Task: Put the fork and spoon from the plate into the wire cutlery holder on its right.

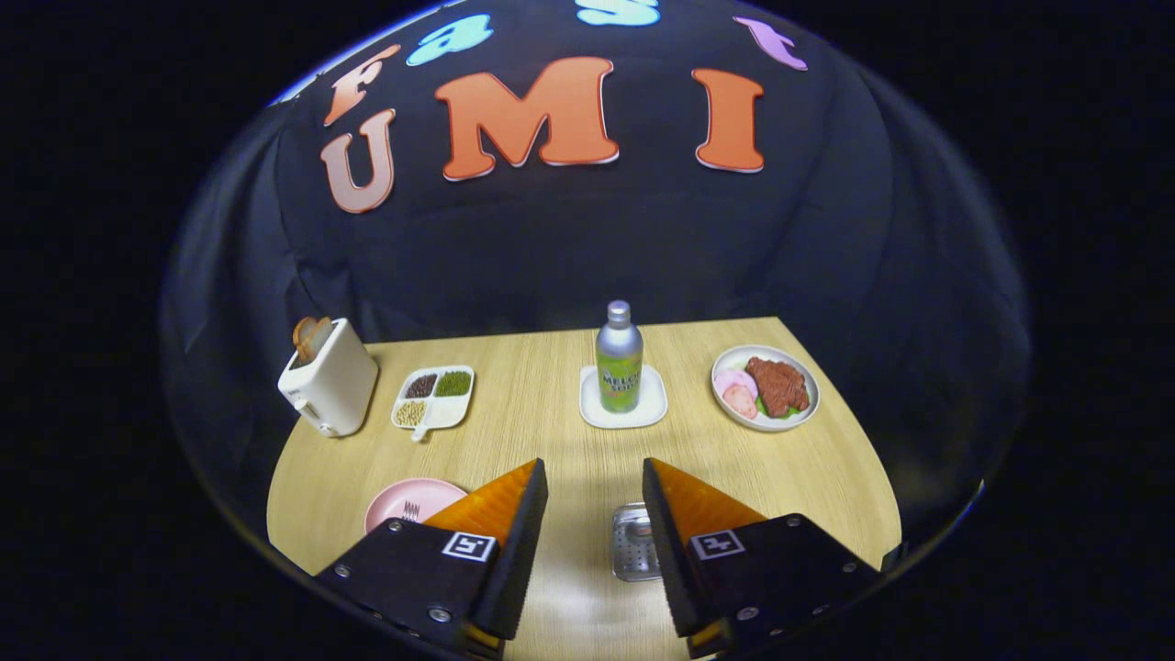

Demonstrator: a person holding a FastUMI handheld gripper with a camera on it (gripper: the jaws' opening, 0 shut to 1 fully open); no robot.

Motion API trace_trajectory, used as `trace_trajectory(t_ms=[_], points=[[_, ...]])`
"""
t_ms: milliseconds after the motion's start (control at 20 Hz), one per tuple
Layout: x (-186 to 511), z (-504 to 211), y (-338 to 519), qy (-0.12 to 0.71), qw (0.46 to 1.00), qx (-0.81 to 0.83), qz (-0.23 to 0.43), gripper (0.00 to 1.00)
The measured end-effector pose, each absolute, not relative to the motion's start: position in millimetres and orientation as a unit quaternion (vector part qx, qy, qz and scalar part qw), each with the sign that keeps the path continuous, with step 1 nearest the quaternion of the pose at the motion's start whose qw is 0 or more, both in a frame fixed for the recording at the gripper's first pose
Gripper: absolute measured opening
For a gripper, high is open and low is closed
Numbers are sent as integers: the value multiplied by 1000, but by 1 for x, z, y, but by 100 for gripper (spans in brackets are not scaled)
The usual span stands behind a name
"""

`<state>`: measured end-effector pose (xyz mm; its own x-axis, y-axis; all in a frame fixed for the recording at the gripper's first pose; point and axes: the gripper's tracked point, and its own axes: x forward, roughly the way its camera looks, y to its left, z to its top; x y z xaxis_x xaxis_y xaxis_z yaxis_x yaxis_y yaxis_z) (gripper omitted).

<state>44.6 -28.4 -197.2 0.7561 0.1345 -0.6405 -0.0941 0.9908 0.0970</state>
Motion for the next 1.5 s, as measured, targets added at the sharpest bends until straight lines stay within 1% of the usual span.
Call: trace_trajectory(t_ms=[50,150,200,250,350,450,650,800,950,1200,1500], points=[[46,-187,-23,323,944,28,62,70],[44,-177,-6,304,950,26,70,79],[44,-172,5,292,953,26,74,81],[45,-166,12,279,957,25,77,85],[48,-148,30,239,967,23,80,89],[49,-128,50,198,976,20,93,91],[49,-92,81,124,987,12,104,92],[42,-86,104,104,988,12,116,91],[32,-105,132,130,982,11,135,92],[15,-163,168,196,969,-9,151,94],[-20,-250,194,322,933,-2,161,94]])
